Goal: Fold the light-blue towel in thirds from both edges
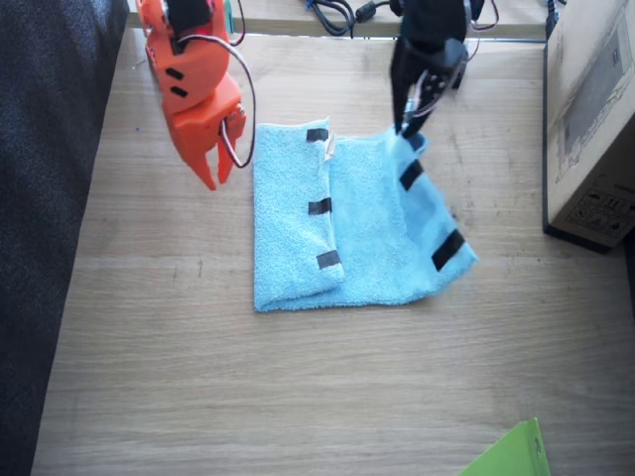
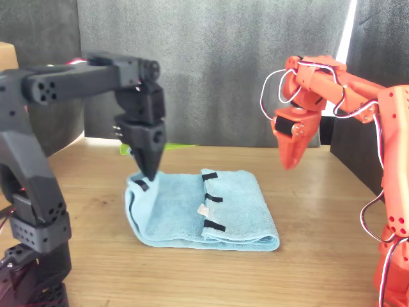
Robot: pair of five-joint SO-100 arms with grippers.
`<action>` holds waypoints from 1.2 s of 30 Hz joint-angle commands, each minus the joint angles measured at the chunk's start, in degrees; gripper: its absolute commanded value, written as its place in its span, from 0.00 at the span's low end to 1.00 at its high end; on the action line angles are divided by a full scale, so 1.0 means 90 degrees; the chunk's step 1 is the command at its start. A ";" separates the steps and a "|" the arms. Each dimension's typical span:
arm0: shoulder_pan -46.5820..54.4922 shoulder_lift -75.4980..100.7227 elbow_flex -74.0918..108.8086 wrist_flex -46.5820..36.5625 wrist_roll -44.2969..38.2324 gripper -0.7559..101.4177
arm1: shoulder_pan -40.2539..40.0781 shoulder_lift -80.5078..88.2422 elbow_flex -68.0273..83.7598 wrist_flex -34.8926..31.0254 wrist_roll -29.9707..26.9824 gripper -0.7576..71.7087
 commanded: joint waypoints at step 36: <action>-0.1387 -0.4004 -0.5107 0.1709 0.0332 0.00 | -0.0156 0.0068 0.0049 0.0029 -0.0059 0.11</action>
